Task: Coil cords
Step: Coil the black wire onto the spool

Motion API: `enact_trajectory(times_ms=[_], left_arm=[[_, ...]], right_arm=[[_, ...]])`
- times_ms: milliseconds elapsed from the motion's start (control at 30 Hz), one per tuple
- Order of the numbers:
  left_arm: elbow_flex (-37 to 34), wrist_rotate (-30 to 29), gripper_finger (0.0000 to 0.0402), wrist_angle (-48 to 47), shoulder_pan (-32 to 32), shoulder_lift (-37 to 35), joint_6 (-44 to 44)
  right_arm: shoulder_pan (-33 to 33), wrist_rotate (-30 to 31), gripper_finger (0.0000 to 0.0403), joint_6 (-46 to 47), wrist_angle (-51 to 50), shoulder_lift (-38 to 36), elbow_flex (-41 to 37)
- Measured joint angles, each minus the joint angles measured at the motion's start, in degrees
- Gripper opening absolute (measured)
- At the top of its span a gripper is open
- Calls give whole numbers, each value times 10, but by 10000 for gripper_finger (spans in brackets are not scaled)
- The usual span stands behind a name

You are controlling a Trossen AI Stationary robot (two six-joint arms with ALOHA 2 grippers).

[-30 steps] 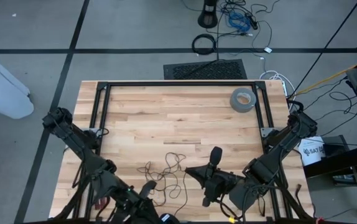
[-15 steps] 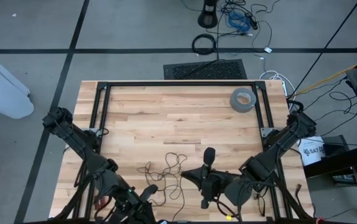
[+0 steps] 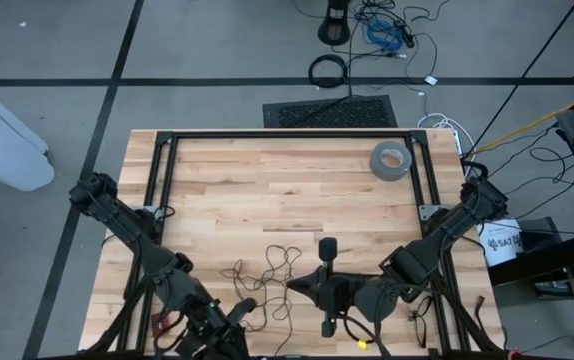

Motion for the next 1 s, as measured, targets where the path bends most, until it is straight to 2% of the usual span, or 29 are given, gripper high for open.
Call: enact_trajectory(times_ms=[167, 433, 800, 1000], left_arm=[[0, 44, 1, 1, 3, 4, -12], [0, 54, 1, 2, 24, 24, -12], [0, 139, 1, -5, 59, 40, -73], [0, 140, 1, -24, 81, 45, -106]], right_arm=[[-7, -4, 0, 18, 0, 0, 0], [-14, -3, 0, 31, 3, 8, 0], [-10, -4, 0, -3, 47, 16, 0], [0, -6, 0, -14, 69, 16, 0]])
